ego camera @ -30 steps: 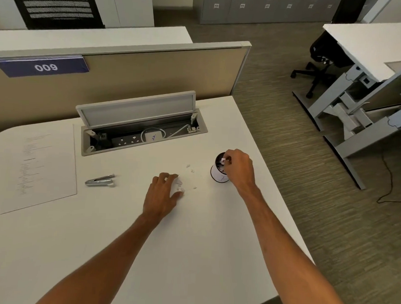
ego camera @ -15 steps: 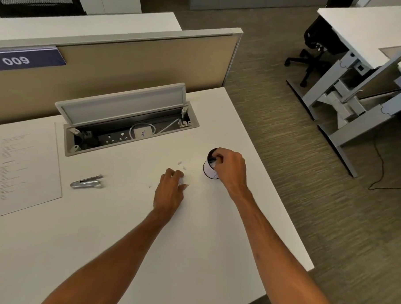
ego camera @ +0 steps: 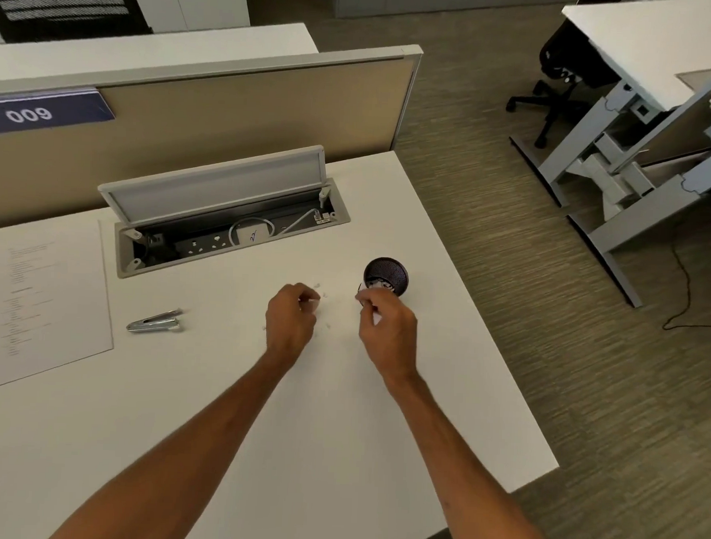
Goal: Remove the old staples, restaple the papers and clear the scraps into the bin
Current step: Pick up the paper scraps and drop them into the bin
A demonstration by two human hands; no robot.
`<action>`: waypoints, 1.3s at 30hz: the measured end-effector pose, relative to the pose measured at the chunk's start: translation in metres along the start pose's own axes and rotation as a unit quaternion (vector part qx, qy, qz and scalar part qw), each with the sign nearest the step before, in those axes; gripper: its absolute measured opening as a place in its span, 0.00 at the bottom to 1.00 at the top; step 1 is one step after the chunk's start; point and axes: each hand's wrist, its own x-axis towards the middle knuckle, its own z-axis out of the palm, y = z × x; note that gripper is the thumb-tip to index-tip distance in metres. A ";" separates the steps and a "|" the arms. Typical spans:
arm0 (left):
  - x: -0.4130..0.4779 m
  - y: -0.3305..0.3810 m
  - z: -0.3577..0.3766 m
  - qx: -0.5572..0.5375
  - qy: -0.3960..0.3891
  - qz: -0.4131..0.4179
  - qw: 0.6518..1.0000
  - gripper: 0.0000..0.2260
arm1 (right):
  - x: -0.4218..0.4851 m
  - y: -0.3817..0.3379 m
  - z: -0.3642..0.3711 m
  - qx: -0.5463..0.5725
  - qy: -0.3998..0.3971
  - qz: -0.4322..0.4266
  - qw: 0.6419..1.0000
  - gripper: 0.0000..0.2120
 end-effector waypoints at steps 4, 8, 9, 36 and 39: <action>0.015 0.037 -0.011 -0.037 0.023 0.040 0.998 0.09 | -0.038 0.009 0.032 -0.016 -0.081 0.022 0.996 0.13; 0.021 0.074 -0.007 -0.088 0.025 0.076 0.993 0.06 | -0.059 0.025 0.058 -0.076 -0.200 0.061 0.975 0.13; 0.021 0.083 -0.004 -0.094 0.019 0.085 0.992 0.06 | -0.061 0.027 0.061 -0.080 -0.213 0.057 0.972 0.13; 0.017 0.103 0.037 0.101 -0.081 0.229 0.965 0.09 | -0.068 0.040 0.091 -0.087 -0.207 0.140 0.964 0.18; 0.018 0.096 0.020 0.028 -0.050 0.207 0.977 0.08 | -0.053 0.028 0.095 -0.097 -0.214 0.085 0.968 0.16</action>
